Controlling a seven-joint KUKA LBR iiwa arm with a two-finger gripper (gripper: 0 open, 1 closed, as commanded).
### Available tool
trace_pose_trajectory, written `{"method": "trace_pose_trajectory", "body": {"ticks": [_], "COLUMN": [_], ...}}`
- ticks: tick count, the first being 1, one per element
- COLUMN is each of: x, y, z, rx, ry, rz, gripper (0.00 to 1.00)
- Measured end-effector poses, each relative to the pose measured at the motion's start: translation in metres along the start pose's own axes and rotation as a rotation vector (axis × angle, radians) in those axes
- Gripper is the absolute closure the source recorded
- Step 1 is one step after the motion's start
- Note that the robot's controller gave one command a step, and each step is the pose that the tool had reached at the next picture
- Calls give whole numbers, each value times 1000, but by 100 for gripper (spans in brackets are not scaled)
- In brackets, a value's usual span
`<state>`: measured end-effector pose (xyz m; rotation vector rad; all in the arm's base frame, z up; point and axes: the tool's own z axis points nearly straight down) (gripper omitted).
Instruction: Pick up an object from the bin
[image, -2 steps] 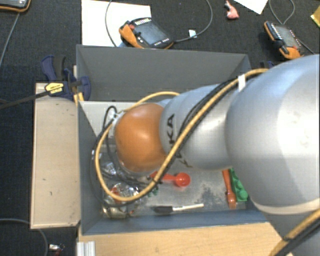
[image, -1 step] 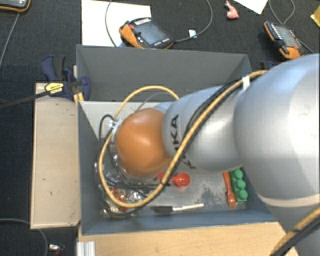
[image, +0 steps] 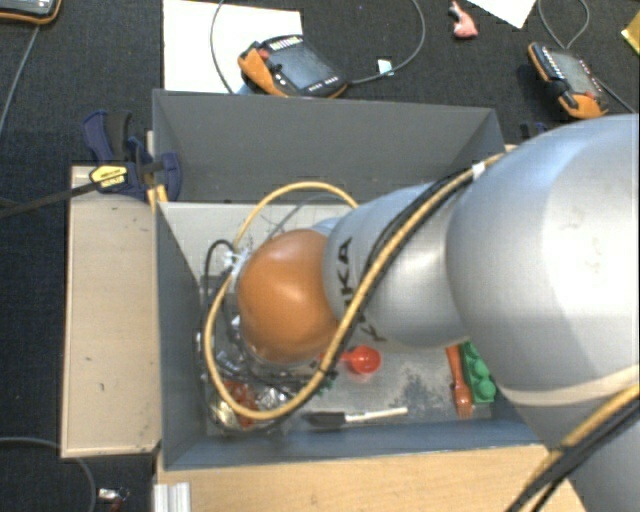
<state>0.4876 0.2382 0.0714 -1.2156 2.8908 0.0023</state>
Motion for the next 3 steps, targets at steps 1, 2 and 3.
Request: {"method": "trace_pose_trajectory", "body": {"ticks": [1,2,3], "x": [-24,-25,-23], "y": [-5,-5,-4], "z": [-3,-4,-42], "rx": [3,2,0], "ry": [3,3,5], "rz": [-106,-106,-102], "gripper": [100,100,100]}}
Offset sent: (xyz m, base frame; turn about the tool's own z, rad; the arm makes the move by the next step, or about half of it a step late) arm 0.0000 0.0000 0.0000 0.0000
